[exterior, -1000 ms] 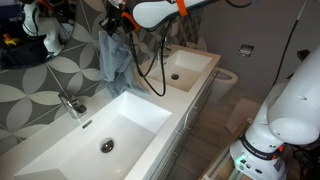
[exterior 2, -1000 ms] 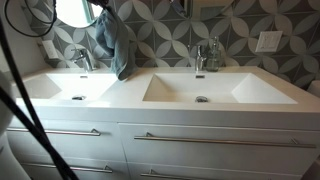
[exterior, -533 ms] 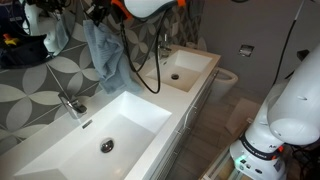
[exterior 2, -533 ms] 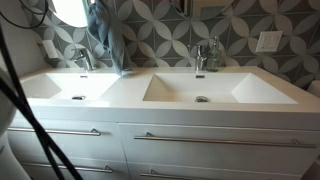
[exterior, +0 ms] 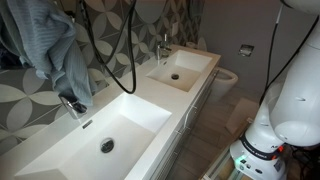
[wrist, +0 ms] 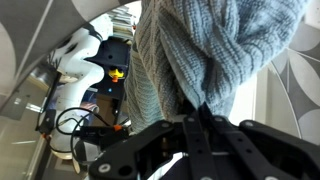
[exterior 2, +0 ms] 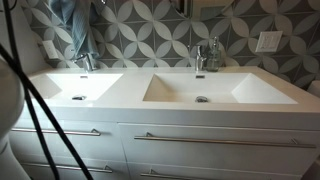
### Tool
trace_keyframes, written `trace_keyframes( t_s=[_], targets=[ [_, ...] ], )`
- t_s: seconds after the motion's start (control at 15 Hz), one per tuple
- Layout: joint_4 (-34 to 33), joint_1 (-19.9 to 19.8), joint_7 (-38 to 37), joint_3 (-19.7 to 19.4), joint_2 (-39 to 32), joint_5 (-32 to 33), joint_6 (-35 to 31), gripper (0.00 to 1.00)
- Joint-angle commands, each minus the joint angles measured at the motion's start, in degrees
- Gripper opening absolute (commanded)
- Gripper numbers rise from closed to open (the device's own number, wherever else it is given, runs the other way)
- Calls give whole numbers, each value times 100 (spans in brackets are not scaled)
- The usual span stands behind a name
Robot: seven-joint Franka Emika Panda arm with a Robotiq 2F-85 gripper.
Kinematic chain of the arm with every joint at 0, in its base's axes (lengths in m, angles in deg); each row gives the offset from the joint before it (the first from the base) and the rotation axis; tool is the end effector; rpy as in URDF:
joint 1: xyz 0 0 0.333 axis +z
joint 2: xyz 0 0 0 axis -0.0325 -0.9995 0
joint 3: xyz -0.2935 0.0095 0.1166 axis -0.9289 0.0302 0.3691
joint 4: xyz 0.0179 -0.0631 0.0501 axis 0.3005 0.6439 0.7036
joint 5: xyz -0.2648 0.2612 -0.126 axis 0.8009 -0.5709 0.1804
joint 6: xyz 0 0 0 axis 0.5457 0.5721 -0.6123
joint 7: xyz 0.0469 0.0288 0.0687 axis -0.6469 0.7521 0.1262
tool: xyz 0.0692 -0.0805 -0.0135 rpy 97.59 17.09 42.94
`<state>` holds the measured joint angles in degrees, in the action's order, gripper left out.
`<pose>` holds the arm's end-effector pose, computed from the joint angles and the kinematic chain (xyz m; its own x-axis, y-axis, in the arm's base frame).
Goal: Pick up the gray towel and put it on the tap on the left
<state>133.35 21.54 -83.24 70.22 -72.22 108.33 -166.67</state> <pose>0.4788 0.4033 0.7249 0.3878 0.4383 0.8109 0.5273 -0.8270 0.1949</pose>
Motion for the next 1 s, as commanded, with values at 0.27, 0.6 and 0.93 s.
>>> trace_keyframes(
  t_s=[0.27, 0.6, 0.93],
  targets=[
    [-1044, 421, 692, -71, -1183, -1026, 713, 2],
    [-1308, 588, 554, -169, -1464, -1227, 1802, 2],
    [-1138, 530, 504, -106, -1407, -1069, 1909, 7]
  ],
)
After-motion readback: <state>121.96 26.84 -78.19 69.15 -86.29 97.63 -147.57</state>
